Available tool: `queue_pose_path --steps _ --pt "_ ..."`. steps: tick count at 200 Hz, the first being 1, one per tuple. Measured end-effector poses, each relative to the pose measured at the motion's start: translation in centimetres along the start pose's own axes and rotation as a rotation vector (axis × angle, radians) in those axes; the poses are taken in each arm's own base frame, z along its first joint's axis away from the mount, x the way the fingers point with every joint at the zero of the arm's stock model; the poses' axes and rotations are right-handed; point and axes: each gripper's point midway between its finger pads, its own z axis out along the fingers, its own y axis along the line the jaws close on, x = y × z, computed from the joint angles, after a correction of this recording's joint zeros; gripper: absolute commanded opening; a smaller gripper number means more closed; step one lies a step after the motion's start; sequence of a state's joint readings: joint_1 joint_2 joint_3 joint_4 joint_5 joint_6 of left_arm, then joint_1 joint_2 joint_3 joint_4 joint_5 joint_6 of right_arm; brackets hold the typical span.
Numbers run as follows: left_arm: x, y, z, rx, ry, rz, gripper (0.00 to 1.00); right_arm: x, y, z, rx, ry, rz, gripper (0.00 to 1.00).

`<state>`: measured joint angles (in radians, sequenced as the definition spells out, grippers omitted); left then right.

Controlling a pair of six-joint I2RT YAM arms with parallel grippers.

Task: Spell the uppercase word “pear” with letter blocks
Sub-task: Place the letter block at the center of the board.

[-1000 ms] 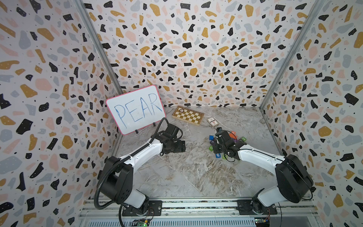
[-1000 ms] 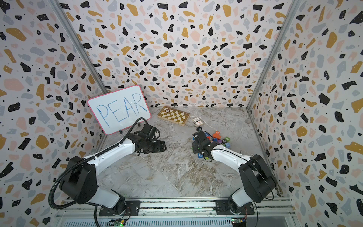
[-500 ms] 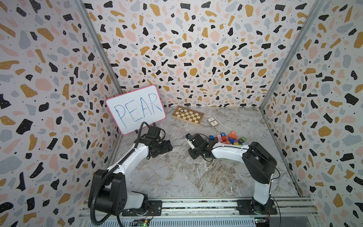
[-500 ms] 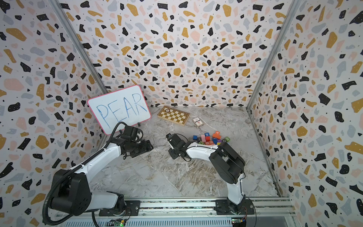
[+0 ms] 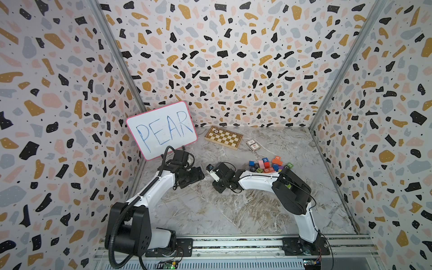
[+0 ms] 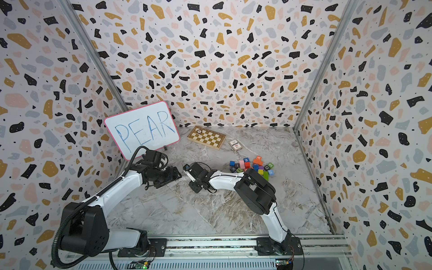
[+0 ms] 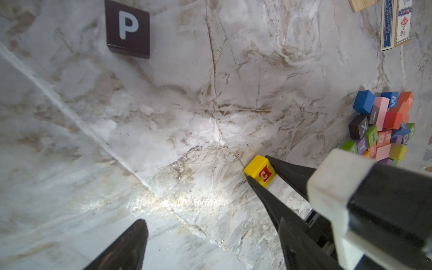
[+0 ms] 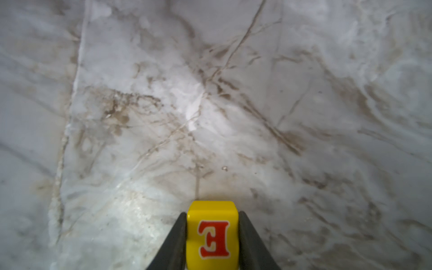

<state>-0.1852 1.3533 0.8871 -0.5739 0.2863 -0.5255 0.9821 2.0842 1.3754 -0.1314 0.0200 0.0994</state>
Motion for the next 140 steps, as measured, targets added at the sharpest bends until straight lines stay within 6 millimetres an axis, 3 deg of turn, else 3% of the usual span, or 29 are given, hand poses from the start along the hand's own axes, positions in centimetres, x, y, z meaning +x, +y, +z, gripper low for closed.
queue_pose_path --steps 60,140 --pt "0.2 -0.1 0.6 0.014 0.025 -0.007 0.87 0.0 -0.3 0.1 0.028 -0.003 -0.011 0.62" --pt "0.3 -0.3 1.1 0.024 0.041 -0.011 0.87 1.7 -3.3 -1.2 0.072 0.003 0.057 0.64"
